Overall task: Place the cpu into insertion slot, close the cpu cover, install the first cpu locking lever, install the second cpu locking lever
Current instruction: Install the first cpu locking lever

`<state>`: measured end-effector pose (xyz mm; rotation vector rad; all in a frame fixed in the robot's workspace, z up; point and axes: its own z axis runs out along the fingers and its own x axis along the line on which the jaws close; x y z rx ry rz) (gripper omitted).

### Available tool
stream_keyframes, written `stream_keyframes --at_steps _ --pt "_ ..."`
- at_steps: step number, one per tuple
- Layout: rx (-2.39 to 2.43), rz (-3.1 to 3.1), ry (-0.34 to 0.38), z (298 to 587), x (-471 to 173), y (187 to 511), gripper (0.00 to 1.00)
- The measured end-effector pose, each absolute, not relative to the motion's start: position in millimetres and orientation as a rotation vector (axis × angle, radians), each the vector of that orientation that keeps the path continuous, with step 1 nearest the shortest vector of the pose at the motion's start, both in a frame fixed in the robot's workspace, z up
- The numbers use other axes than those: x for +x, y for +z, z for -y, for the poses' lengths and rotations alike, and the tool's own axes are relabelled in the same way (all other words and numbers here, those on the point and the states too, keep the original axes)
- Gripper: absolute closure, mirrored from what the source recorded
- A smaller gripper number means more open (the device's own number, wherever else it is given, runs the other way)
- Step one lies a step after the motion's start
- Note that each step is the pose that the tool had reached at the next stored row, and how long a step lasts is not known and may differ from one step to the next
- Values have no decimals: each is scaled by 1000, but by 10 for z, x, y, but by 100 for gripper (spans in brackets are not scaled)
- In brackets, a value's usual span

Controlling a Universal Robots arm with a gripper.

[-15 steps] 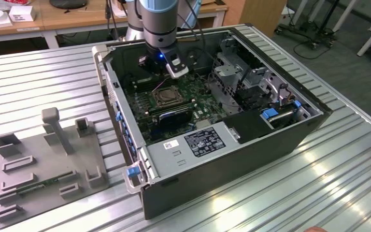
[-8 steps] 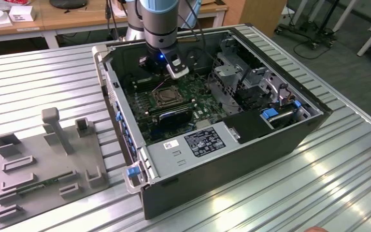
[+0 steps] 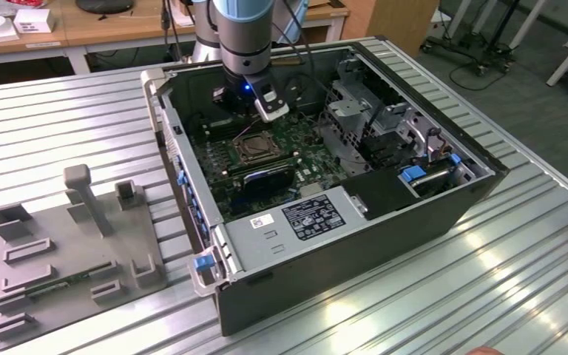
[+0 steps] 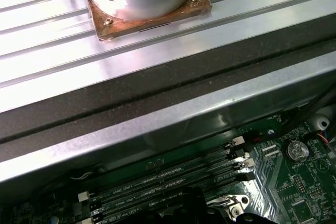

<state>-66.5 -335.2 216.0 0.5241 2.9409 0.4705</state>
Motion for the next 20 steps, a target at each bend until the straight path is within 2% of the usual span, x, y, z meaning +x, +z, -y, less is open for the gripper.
stream_keyframes --at_steps 20 --pt "524 -2941 471 3356 -657 2143 89"
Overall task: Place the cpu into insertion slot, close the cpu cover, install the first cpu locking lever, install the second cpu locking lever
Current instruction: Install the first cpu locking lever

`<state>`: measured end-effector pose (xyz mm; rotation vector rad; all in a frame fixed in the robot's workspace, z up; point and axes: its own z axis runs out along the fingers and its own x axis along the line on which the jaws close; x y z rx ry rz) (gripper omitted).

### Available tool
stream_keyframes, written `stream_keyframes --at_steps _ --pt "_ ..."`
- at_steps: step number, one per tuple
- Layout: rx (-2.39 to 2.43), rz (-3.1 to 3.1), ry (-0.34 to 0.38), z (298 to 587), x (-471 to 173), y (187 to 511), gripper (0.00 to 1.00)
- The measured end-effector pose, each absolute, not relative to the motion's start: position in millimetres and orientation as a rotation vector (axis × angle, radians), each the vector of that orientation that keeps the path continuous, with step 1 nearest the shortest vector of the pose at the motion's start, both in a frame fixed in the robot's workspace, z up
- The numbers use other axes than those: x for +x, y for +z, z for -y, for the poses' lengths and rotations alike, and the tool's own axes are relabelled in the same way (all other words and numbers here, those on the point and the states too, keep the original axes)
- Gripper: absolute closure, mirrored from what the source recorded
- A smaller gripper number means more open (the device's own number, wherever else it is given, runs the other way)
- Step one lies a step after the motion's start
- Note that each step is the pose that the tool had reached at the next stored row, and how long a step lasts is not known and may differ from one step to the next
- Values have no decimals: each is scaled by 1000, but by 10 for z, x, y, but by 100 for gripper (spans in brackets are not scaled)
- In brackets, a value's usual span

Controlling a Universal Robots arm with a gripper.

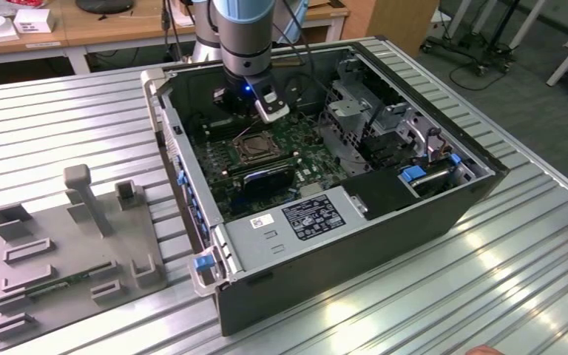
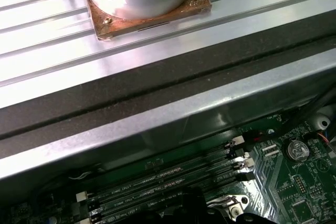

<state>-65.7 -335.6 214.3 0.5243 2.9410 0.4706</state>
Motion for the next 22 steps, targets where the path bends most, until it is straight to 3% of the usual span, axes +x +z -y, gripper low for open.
stream_keyframes --at_steps 22 --pt "524 -2941 471 3348 -631 2113 89"
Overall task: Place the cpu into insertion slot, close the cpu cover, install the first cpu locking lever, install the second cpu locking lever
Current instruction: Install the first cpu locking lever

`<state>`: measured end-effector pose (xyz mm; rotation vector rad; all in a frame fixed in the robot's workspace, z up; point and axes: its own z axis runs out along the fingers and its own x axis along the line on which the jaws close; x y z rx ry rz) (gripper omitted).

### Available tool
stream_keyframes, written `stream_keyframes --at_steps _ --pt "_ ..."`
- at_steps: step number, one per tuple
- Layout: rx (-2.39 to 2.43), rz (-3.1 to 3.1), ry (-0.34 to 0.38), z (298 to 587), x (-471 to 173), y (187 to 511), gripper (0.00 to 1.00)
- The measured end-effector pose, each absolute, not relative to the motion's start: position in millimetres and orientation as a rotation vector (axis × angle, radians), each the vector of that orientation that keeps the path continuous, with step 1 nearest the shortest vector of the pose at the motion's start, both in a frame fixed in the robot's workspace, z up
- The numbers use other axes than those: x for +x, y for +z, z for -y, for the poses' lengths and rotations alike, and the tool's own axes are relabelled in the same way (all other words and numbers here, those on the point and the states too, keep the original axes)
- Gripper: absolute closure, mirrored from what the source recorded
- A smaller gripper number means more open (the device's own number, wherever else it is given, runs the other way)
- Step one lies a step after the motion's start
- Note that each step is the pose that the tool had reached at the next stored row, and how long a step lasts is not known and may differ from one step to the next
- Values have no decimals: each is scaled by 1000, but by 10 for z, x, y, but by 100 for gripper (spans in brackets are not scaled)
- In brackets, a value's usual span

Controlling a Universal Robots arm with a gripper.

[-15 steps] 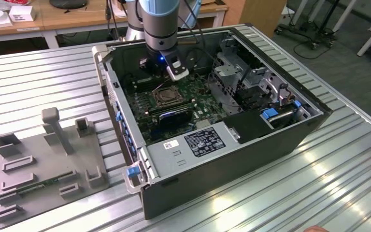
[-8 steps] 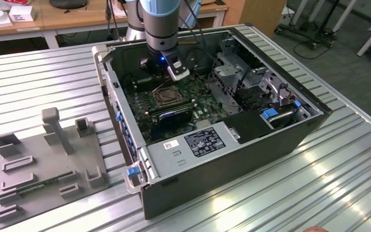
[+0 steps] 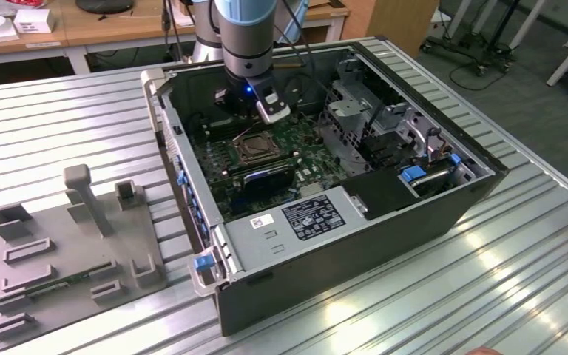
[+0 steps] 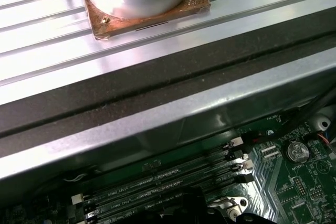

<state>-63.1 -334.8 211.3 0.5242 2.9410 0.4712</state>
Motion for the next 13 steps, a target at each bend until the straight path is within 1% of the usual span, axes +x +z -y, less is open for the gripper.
stream_keyframes --at_steps 13 --pt "524 -2941 471 3344 -631 2078 89"
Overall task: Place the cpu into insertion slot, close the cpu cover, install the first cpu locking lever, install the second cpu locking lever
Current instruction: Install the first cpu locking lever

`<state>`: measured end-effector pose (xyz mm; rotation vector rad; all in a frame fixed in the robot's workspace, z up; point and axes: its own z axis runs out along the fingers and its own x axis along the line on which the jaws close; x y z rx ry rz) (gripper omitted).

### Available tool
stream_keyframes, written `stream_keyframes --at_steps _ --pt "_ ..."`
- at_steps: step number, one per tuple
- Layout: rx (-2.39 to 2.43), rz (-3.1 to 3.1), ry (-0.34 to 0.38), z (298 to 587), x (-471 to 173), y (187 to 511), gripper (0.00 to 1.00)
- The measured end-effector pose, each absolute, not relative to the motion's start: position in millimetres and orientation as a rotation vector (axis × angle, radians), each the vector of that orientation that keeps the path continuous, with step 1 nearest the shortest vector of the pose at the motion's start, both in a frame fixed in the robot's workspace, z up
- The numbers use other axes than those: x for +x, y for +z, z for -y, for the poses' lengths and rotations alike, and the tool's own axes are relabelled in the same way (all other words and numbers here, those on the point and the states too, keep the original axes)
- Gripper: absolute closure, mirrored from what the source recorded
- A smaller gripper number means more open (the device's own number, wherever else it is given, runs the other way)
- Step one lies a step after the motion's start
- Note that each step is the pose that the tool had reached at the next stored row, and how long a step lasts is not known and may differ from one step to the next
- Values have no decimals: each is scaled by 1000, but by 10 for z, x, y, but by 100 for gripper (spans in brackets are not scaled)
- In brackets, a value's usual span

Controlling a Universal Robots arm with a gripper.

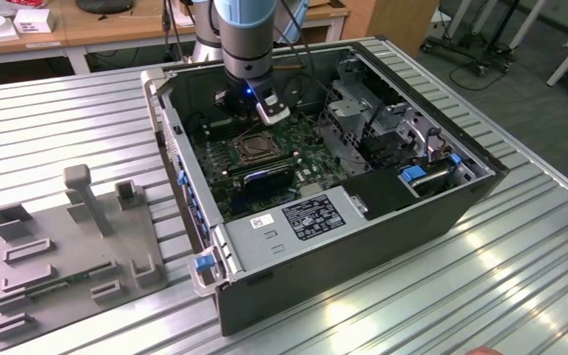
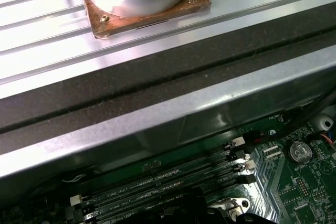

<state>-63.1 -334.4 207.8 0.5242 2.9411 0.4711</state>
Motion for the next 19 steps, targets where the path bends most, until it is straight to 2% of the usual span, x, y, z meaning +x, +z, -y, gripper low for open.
stream_keyframes --at_steps 19 --pt "524 -2941 471 3344 -609 2040 89"
